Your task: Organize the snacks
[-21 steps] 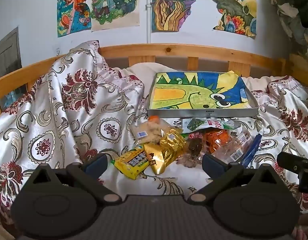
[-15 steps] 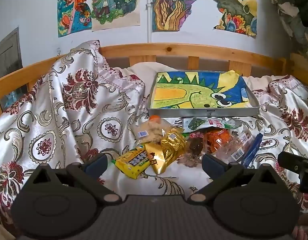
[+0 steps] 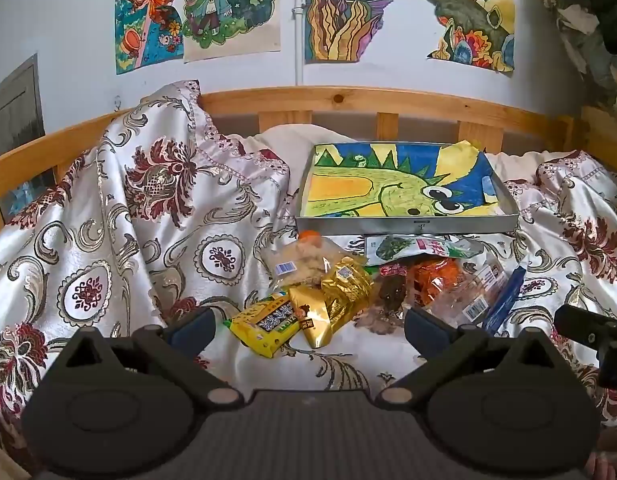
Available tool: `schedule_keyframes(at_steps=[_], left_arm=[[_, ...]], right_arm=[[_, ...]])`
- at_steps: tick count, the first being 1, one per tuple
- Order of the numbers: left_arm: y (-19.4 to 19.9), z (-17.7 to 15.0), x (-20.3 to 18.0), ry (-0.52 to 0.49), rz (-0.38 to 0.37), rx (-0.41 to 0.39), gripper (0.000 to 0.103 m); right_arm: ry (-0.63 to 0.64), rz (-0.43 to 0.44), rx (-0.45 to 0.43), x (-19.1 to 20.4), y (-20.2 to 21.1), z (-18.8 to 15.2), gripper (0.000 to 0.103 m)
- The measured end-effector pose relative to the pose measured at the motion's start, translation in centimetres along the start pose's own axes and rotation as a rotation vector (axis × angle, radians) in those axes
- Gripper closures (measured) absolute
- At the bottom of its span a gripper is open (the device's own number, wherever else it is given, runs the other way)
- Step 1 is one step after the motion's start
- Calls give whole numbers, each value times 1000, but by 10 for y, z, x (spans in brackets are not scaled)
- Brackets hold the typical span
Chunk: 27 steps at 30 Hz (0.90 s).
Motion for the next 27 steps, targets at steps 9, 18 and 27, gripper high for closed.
schedule_keyframes(at_steps=[9, 18, 27], left_arm=[[-1, -2, -1, 1, 0, -2, 0], [1, 1, -2, 4, 2, -4, 1], [1, 2, -3, 5, 2, -4, 1]], right_arm=[[1, -1, 0, 0, 0, 0, 1], [2, 1, 1, 0, -1, -1, 1], [2, -1, 4, 2, -1, -2, 1]])
Point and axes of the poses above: each gripper's, at about its wrist camera, not at the fingertips, and y roughly against the way its jaws point, x to its left, z to its top, the point moved 7 cm from there along -y, roughly the way its jaws point, and after that the axes turned 14 degrees about -y, right-handed, at the moved point
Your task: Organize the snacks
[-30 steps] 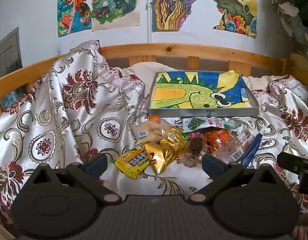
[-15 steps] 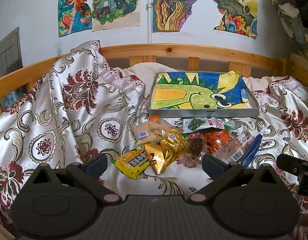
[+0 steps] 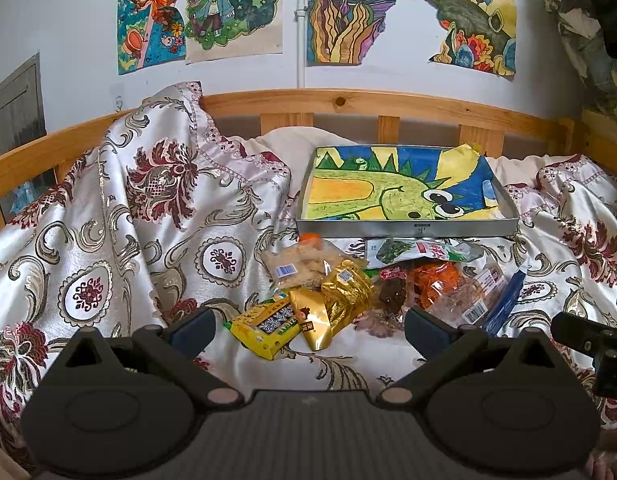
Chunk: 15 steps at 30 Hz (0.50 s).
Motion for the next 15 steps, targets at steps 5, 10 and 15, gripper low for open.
schedule_keyframes(at_steps=[5, 10, 15], left_arm=[[0, 0, 0, 0, 0, -1, 1], [1, 0, 0, -1, -5, -1, 1], [0, 0, -1, 0, -5, 1, 0]], right_arm=[[-3, -2, 1, 5, 3, -4, 1], [-1, 0, 7, 3, 1, -2, 1], [-2, 3, 11, -1, -2, -2, 1]])
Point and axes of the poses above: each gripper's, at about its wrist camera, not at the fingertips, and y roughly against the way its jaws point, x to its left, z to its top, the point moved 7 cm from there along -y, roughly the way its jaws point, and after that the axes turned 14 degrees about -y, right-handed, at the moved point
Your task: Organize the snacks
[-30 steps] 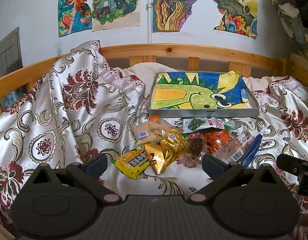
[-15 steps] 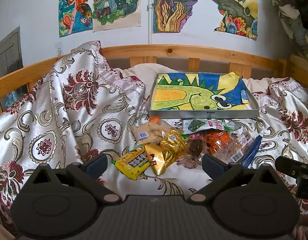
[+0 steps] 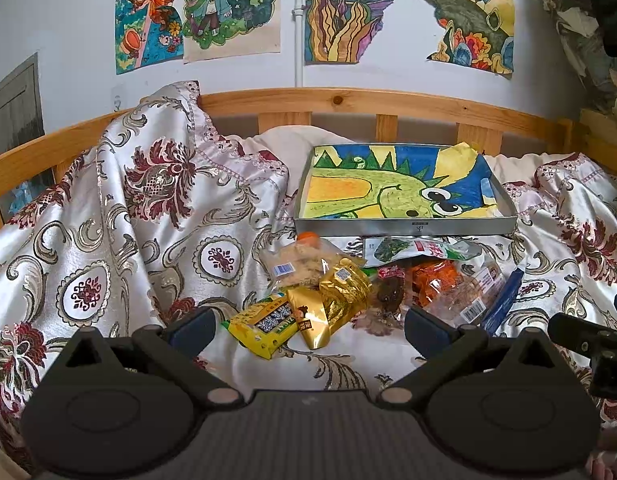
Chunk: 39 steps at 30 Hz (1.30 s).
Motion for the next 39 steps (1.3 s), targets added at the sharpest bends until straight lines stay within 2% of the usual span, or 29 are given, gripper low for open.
schedule_keyframes(at_steps=[9, 14, 19, 24, 27, 30, 32, 34, 39], left_arm=[[-8, -5, -3, -5, -36, 52, 1], [-17, -5, -3, 3, -99, 114, 1], [-29, 0, 2, 12, -130, 154, 1], [-47, 7, 13, 13, -152, 194, 1], [-63, 11, 16, -8, -195, 219, 0], [-75, 18, 13, -86, -239, 205, 1], [-83, 22, 6, -155, -299, 178, 1], [-91, 24, 1, -215, -326, 149, 0], [-116, 21, 0, -209, -365, 141, 1]], right_arm=[[9, -12, 76, -4, -11, -5, 1], [10, -33, 132, -6, -24, -8, 1], [4, -57, 211, -7, -43, -9, 1], [-26, 9, 248, -5, -54, -5, 1], [-29, 45, 270, -2, -61, -1, 1], [-34, 84, 284, 2, -68, 2, 1], [-21, 98, 281, 4, -73, 6, 1], [8, 108, 267, 7, -76, 13, 1], [59, 145, 254, 13, -88, 34, 1]])
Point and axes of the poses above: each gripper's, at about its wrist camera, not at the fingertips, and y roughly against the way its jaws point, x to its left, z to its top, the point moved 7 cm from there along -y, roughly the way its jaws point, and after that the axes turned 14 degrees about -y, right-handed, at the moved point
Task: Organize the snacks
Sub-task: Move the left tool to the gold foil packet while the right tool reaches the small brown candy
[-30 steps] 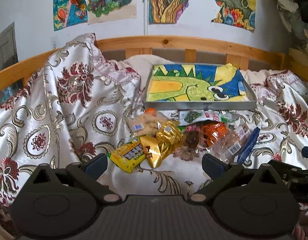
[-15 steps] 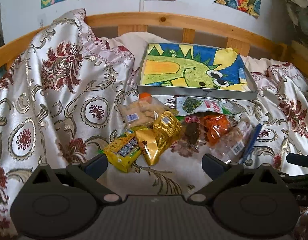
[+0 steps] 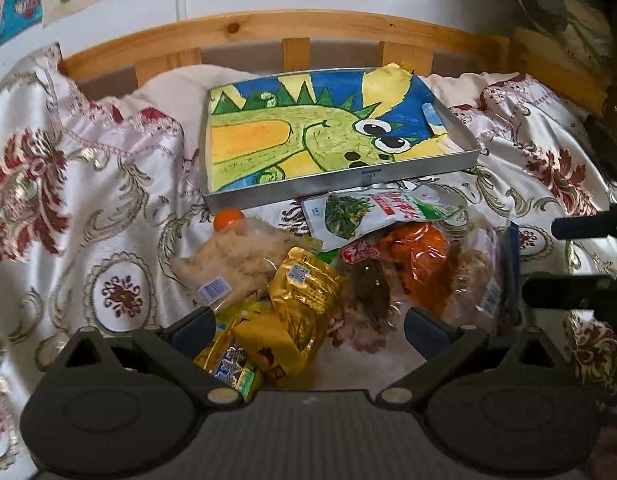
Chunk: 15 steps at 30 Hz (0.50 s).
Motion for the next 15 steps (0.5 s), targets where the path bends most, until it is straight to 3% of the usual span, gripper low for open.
schedule_keyframes(at_steps=[7, 10, 12, 15], left_arm=[[-16, -2, 2, -83, -38, 9, 1], [-21, -3, 2, -111, -56, 14, 1], [-25, -5, 4, -102, -86, 30, 5], [-29, -8, 9, -76, -106, 56, 12]], right_arm=[[24, 58, 67, 11, -24, 23, 1], [20, 81, 116, 19, -37, 27, 7], [20, 91, 138, 23, -43, 30, 13], [11, 107, 175, 31, -54, 31, 15]])
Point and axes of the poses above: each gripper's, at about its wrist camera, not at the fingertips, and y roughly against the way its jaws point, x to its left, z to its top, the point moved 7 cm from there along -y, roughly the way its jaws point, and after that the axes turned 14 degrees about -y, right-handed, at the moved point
